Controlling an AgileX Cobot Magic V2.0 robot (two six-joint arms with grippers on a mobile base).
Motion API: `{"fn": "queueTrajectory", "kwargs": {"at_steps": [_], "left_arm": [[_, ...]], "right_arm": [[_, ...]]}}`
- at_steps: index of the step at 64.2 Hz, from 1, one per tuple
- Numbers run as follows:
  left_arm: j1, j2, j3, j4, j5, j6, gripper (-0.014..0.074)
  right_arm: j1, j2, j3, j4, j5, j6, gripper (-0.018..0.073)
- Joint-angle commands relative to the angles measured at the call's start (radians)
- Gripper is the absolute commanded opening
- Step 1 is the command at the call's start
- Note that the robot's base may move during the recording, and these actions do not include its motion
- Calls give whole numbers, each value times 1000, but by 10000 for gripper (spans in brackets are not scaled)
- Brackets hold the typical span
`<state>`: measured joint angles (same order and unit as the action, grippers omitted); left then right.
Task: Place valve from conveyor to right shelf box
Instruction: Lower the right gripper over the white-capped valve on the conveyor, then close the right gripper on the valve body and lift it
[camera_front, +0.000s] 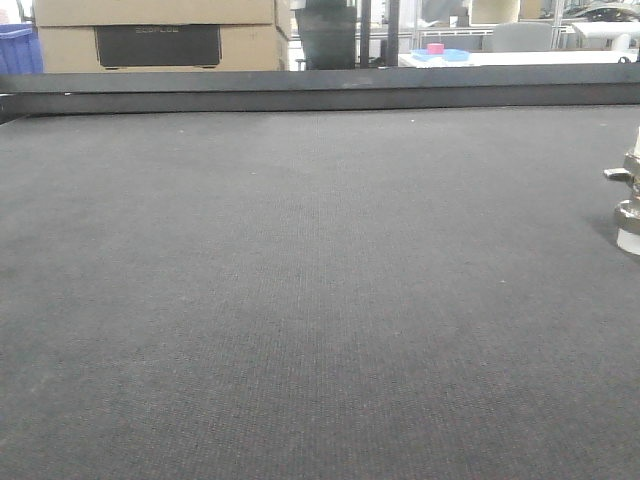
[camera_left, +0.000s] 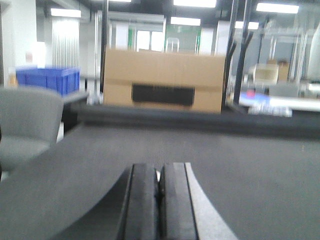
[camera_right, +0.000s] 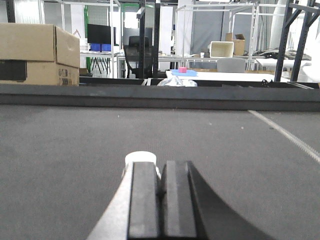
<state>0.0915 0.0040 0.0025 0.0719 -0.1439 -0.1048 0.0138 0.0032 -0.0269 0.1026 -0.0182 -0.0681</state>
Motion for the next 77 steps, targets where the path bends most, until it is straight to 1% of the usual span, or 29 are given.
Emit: {"fn": "queueTrajectory", "kwargs": {"at_steps": [1, 5, 10, 16, 20, 23, 26, 27, 31, 32, 33, 35, 38, 42, 45, 50, 57, 65, 69, 77], "left_arm": [[3, -4, -10, 0, -88, 0, -111], [3, -4, -70, 2, -50, 0, -111], [3, 13, -194, 2, 62, 0, -111], [3, 92, -344, 4, 198, 0, -95], [3, 161, -458, 14, 302, 0, -34], [3, 211, -521, 24, 375, 0, 29], [3, 271, -577, 26, 428, 0, 121], [3, 296, -603, 26, 455, 0, 165], [3, 359, -671, 26, 521, 0, 286], [3, 390, -690, 26, 538, 0, 346], [3, 405, -707, 26, 549, 0, 375], [3, 447, -734, 26, 578, 0, 459], [1, 487, -764, 26, 601, 0, 547], [-8, 523, -792, 26, 603, 0, 622], [-26, 545, -810, 26, 608, 0, 605], [-58, 567, -835, 26, 633, 0, 598], [-86, 583, -845, 26, 636, 0, 598], [-90, 583, -845, 26, 636, 0, 598], [-90, 583, -845, 26, 636, 0, 598], [-97, 583, -845, 26, 636, 0, 598]], "right_arm": [[-2, -3, -101, 2, 4, 1, -154], [-2, -3, -193, 2, 75, 1, -151], [-2, 6, -296, 2, 144, 1, -109], [-2, 61, -399, 2, 197, 1, 21], [-2, 119, -456, 2, 226, 1, 134], [-2, 158, -496, 2, 240, 1, 227], [-2, 205, -525, 2, 245, 1, 316], [-2, 219, -532, 2, 245, 1, 340], [-2, 277, -547, 2, 243, 1, 426], [-2, 296, -552, 2, 243, 1, 464], [-2, 314, -552, 2, 243, 1, 491], [-2, 349, -552, 2, 241, 1, 535], [-2, 385, -552, 2, 241, 1, 566], [-2, 444, -556, 2, 239, 1, 564], [-2, 494, -572, 2, 262, 1, 552], [-2, 575, -637, 2, 350, 1, 538], [6, 732, -792, 2, 551, -6, 537], [41, 922, -995, 2, 793, -88, 537], [57, 1017, -1093, 2, 898, -87, 537], [59, 1193, -1268, 2, 1095, -87, 537]]}}
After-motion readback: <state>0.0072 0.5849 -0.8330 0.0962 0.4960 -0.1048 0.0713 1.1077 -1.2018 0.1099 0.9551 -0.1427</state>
